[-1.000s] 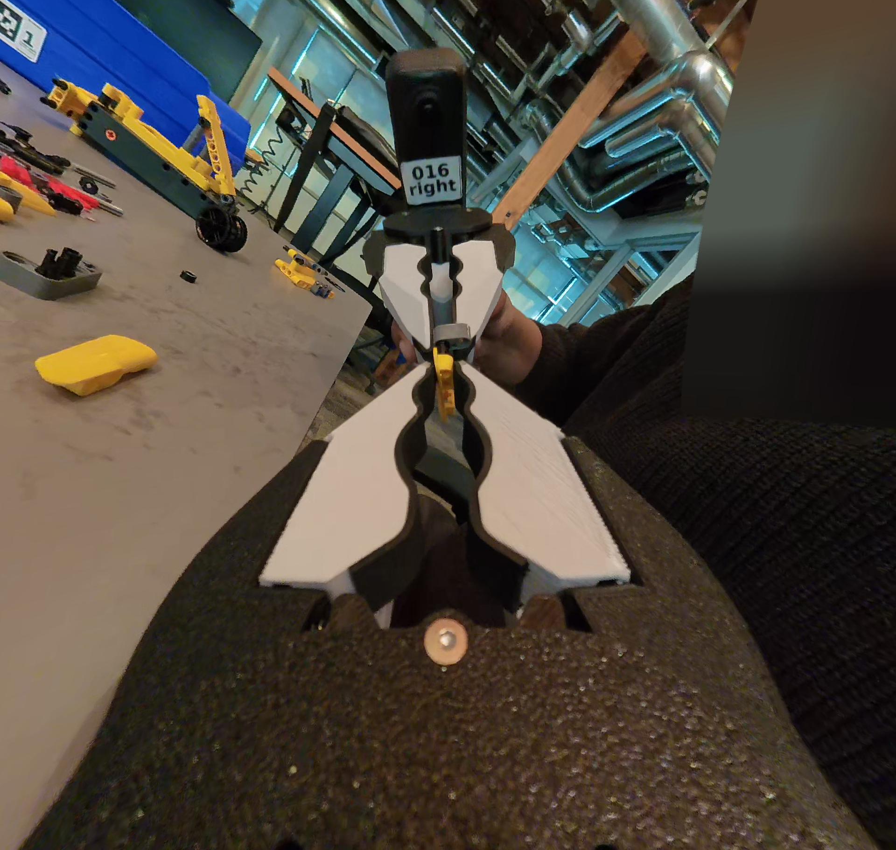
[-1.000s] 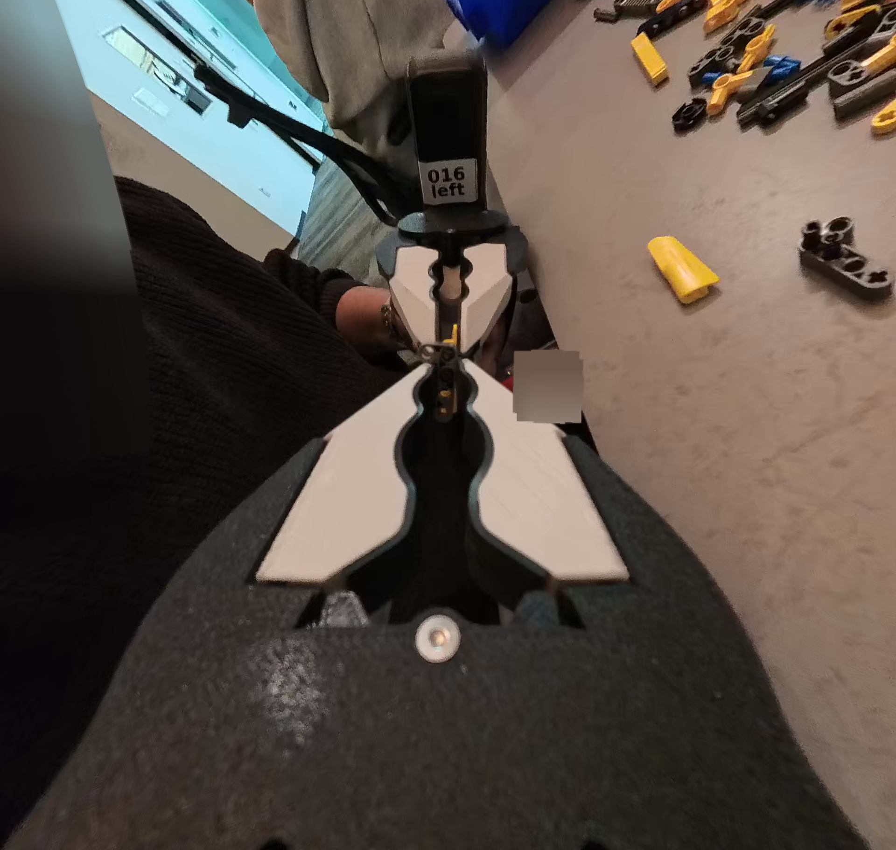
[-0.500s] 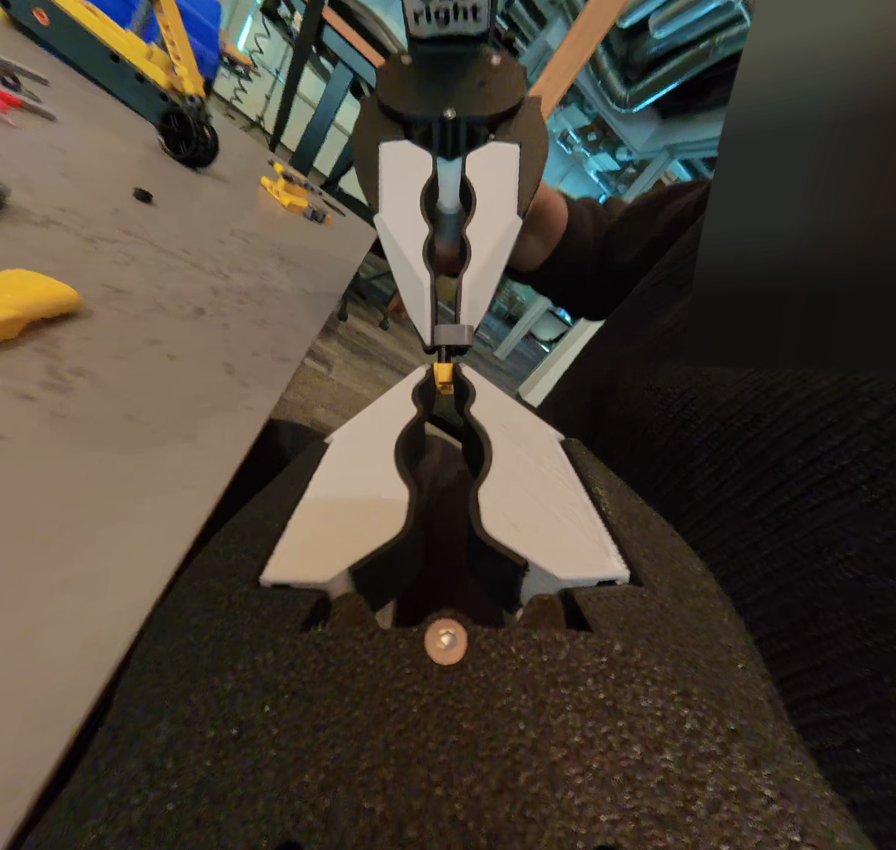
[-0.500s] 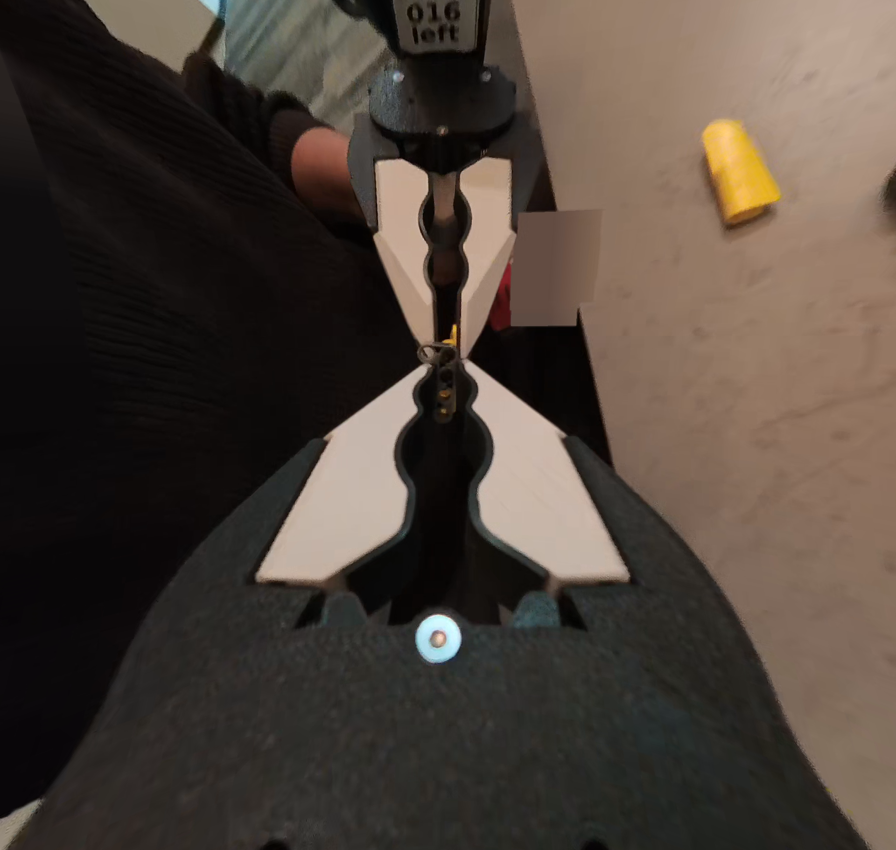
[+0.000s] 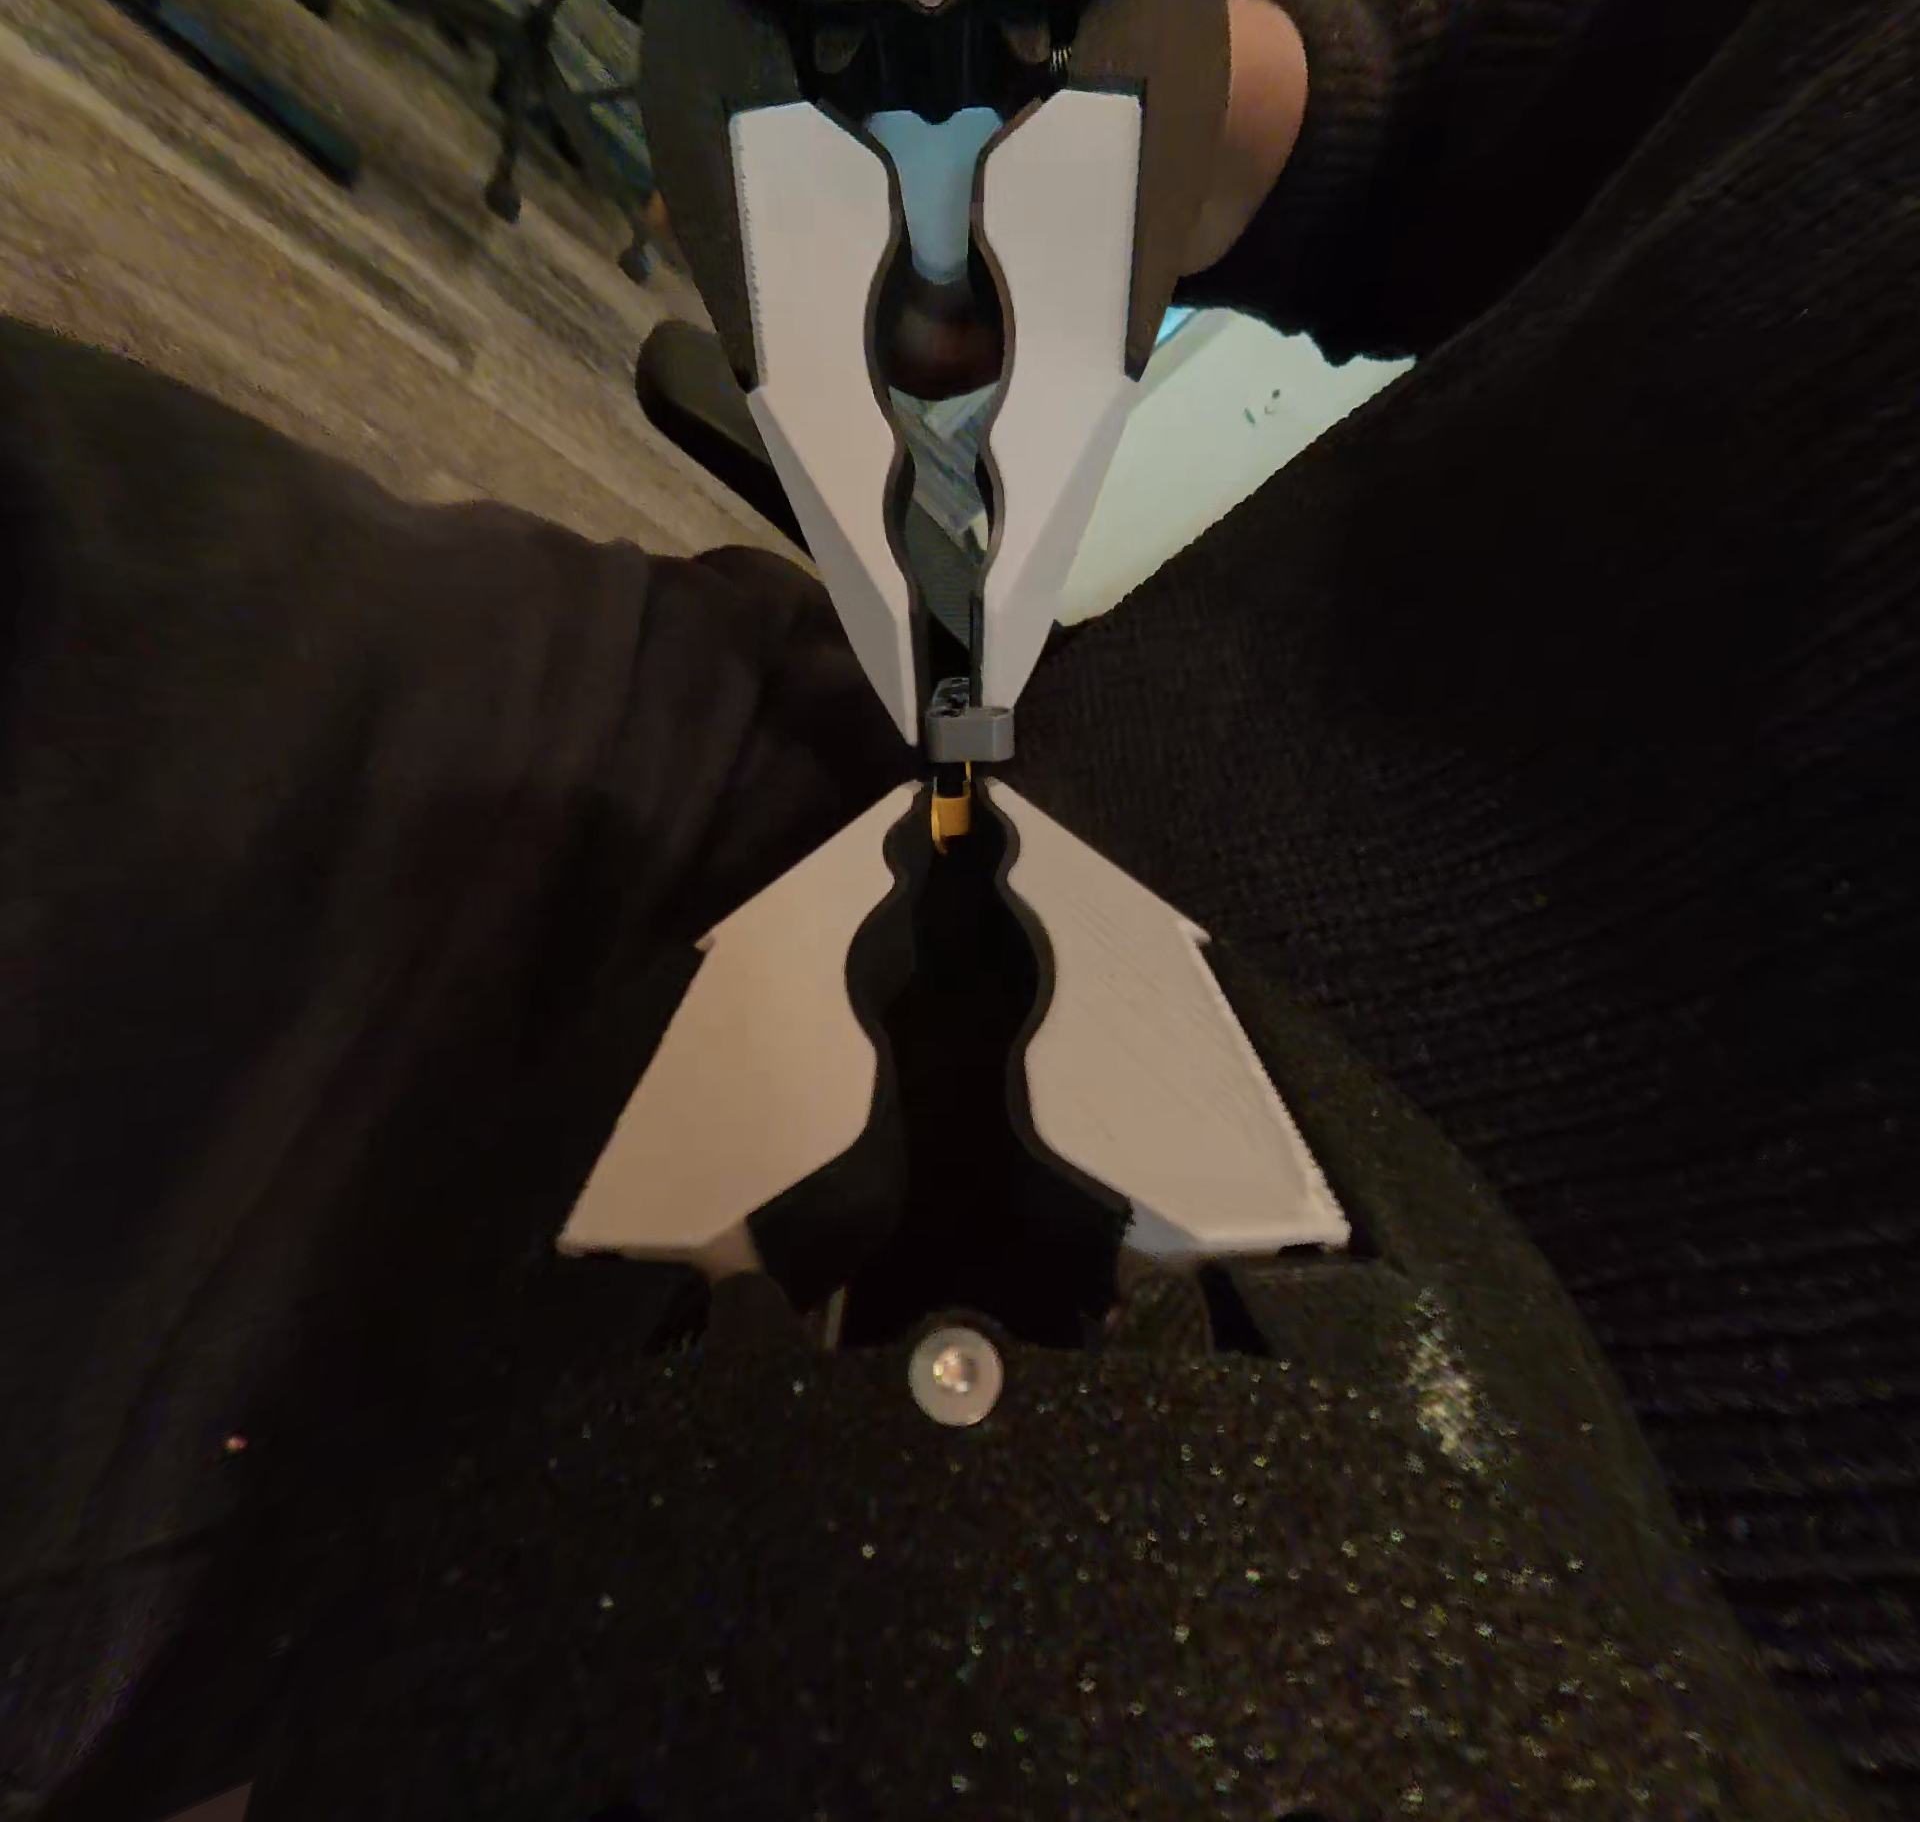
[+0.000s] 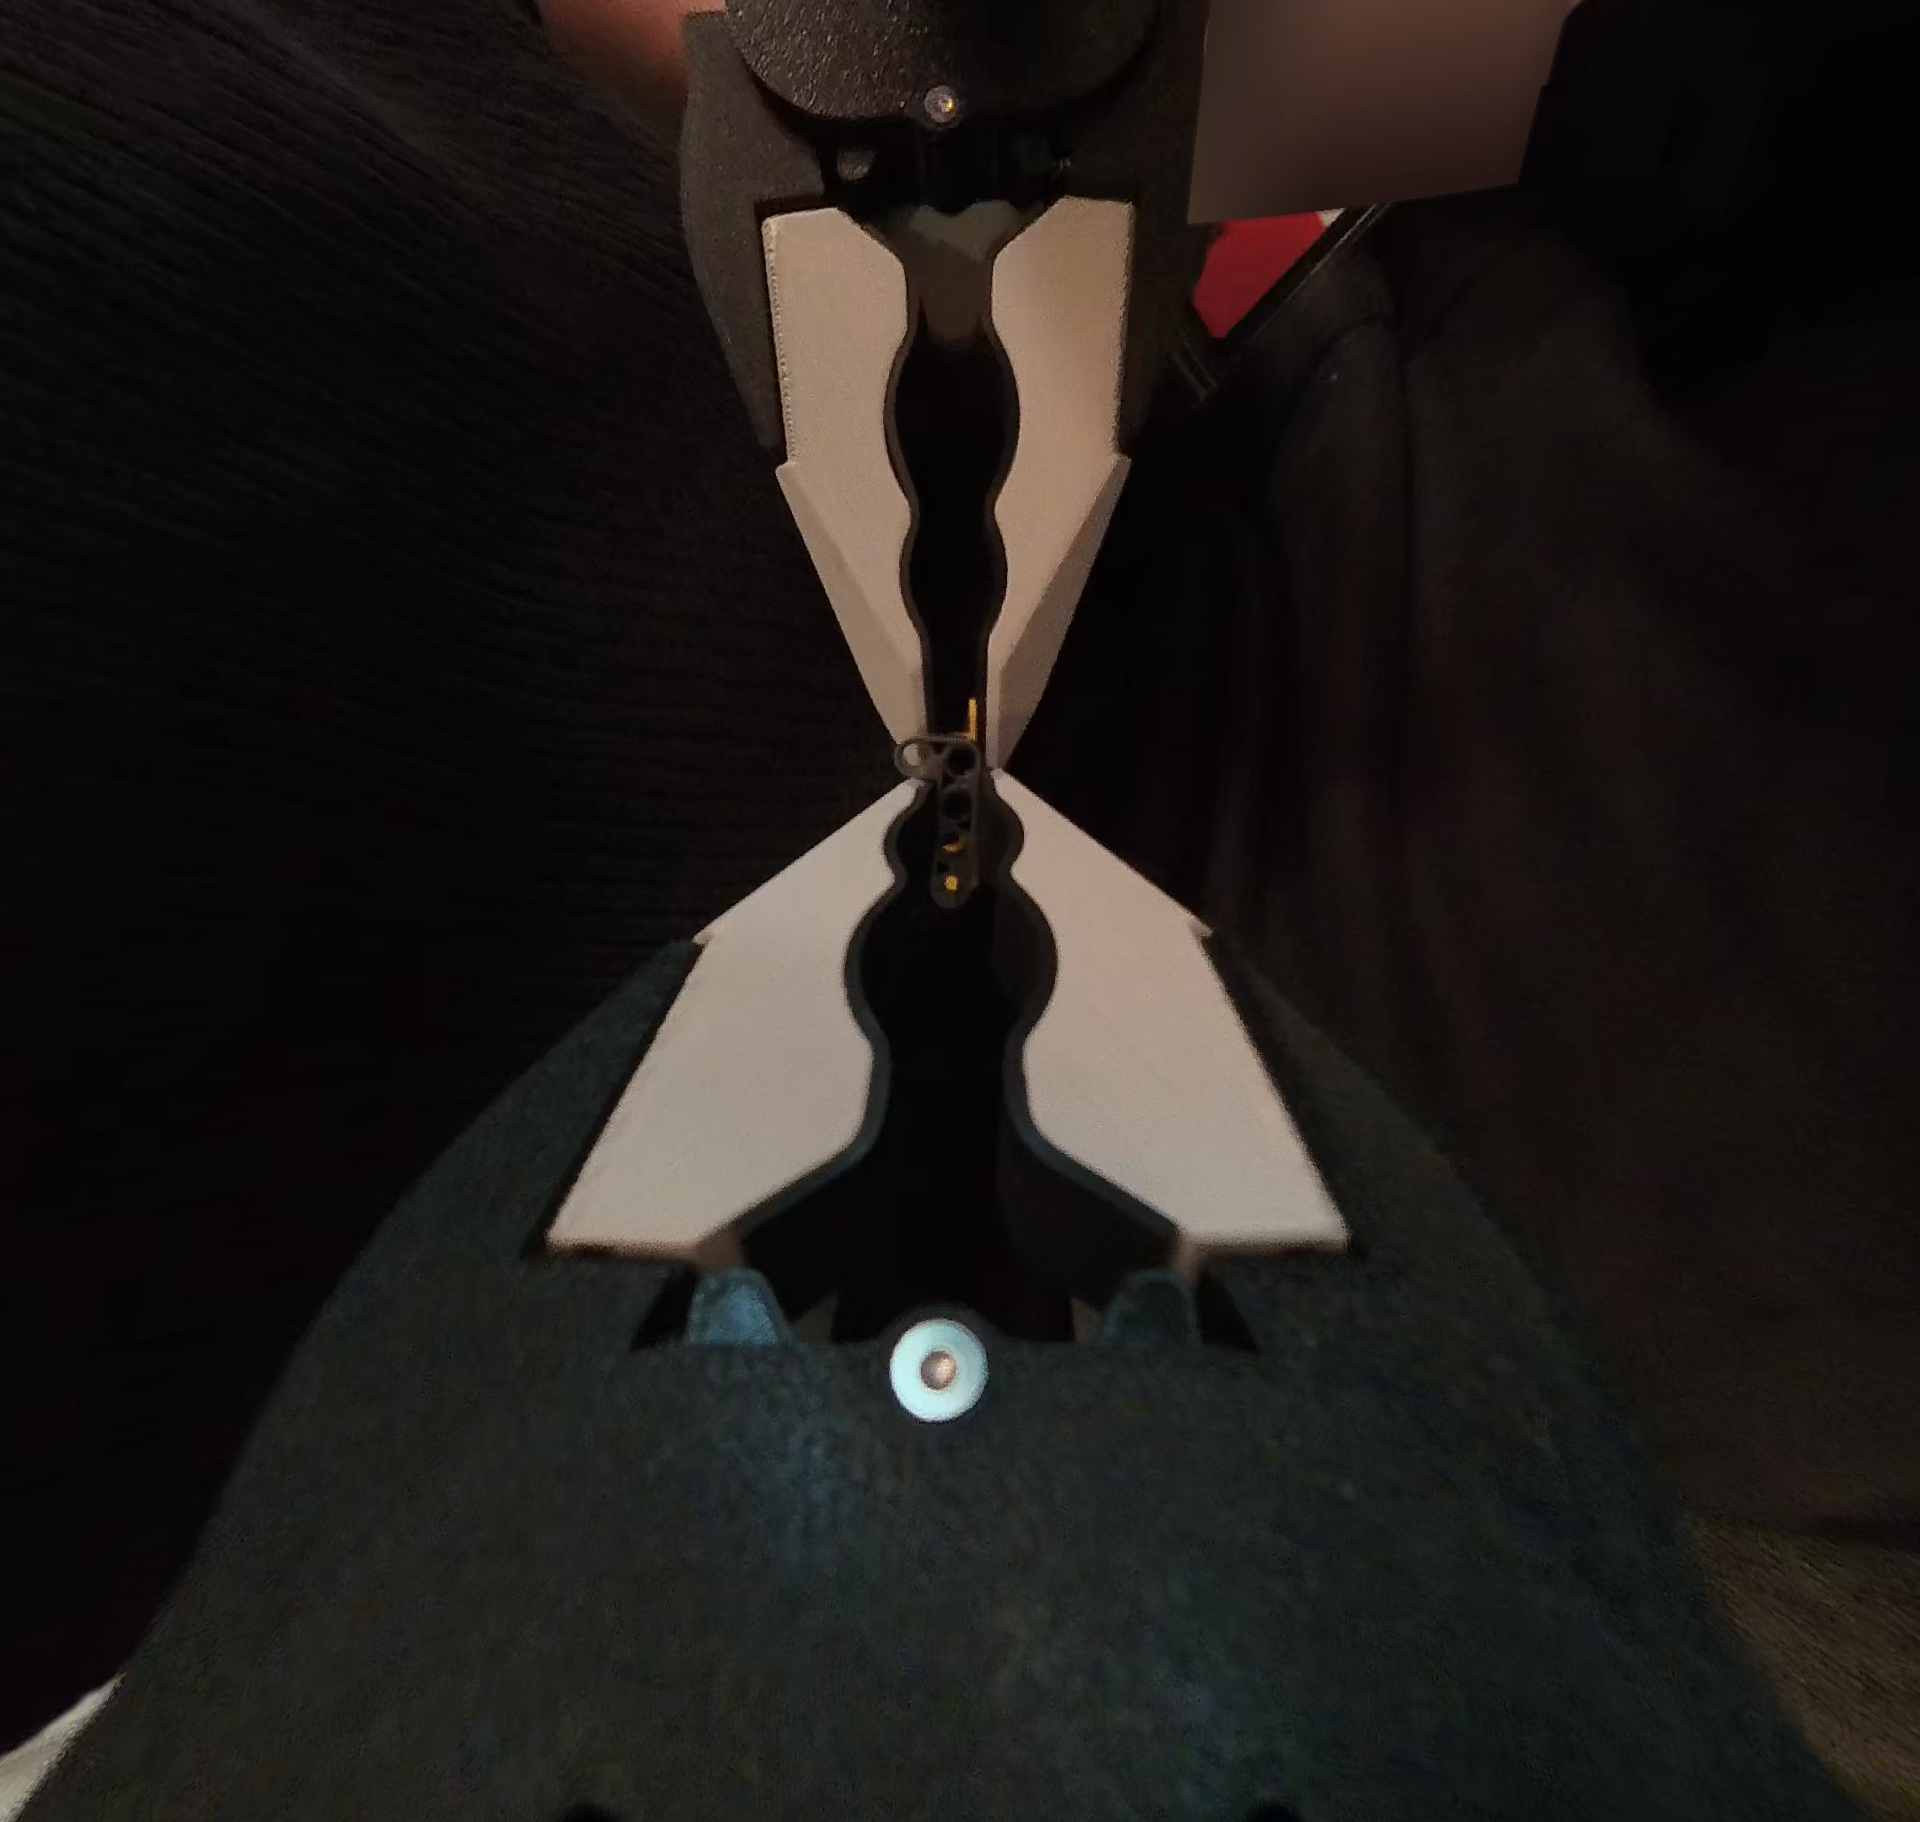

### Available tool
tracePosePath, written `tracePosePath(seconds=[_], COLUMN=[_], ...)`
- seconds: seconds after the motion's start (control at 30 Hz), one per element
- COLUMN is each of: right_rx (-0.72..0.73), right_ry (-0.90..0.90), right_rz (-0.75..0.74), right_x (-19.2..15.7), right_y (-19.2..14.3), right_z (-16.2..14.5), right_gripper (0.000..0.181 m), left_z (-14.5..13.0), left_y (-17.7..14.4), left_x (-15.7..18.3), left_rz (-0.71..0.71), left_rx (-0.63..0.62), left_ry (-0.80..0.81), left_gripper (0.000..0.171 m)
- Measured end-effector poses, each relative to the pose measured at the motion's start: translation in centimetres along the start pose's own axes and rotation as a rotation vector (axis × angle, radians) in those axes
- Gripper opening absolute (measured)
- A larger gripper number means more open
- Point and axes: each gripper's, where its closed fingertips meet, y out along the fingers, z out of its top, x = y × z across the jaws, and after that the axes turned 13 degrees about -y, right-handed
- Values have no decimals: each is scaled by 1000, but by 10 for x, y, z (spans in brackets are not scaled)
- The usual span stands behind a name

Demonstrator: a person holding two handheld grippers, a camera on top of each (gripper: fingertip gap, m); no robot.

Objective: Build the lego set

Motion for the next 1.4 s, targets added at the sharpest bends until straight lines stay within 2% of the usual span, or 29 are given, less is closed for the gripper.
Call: tracePosePath(seconds=[0.13,0.33,0.43,0.5,0.63,0.73,0.93,1.13,1.3,1.4], right_rx=[-28,-171,-177,-117,156,240,308,373,408,440], right_ry=[-27,-60,-60,-28,87,83,112,127,111,113], right_rz=[-13,25,27,23,-19,-77,-116,-99,-126,-151], right_x=[-2,-5,-5,-3,5,6,3,-9,-14,-15], right_y=[5,11,12,9,-2,-5,-10,-15,-17,-19], right_z=[-11,-27,-30,-28,-17,-17,-23,-24,-27,-31], right_gripper=[6,7,7,7,6,6,7,7,7,7], left_z=[-9,-21,-23,-18,0,5,8,-7,-5,-5], left_y=[8,21,22,21,14,9,4,17,25,29], left_x=[-2,-4,-5,-5,-3,-1,-1,10,13,12], left_rz=[17,39,38,22,2,7,36,45,0,11], left_rx=[-41,-132,-150,-142,-38,-1,17,-97,-108,-118], left_ry=[5,47,36,10,-24,-14,-31,-5,-112,-123], left_gripper=[4,3,3,4,14,19,19,16,9,5])
